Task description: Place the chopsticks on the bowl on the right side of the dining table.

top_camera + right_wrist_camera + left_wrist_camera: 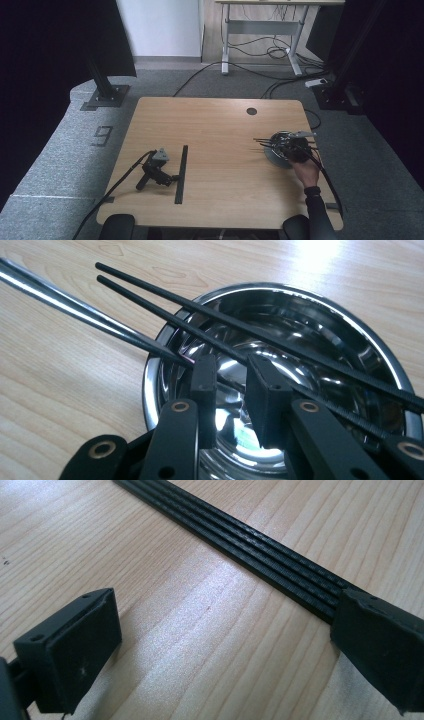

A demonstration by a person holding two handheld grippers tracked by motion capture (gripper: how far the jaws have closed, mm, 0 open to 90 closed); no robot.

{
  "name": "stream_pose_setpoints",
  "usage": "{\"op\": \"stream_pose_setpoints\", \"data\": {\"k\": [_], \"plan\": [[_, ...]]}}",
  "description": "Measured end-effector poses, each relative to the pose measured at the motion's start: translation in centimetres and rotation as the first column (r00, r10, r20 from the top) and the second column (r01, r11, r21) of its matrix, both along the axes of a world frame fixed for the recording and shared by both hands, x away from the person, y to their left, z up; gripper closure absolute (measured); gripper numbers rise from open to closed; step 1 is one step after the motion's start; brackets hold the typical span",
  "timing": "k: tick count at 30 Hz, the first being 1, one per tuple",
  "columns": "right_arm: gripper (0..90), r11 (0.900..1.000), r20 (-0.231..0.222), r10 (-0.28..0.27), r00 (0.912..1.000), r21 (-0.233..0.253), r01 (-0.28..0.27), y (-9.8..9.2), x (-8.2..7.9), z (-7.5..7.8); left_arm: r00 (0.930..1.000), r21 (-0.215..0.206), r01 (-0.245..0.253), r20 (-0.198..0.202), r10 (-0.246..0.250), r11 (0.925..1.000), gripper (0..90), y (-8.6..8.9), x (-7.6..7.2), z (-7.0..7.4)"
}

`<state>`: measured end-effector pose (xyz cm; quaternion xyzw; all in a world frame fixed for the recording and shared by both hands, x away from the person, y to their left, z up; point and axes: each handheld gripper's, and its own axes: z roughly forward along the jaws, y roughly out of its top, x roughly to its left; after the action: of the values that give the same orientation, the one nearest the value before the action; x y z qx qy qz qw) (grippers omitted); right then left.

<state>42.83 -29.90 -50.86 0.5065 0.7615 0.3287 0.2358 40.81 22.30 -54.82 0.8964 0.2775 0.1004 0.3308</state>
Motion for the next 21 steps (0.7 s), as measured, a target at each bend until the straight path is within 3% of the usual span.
{"op": "stream_pose_setpoints", "data": {"k": [6,21], "plan": [[73.8,1.0,0.008,0.012,0.9999,-0.015,-0.012,0.57,0.39,-0.05,1.0,0.001,-0.001,0.0,0.001,1.0,0.0,0.0,0.0,0.0],[69.9,0.999,0.01,-0.016,0.9998,-0.046,0.017,0.42,1.01,-0.43,1.0,0.001,-0.001,0.0,0.001,1.0,0.0,0.0,0.0,0.01]]}}
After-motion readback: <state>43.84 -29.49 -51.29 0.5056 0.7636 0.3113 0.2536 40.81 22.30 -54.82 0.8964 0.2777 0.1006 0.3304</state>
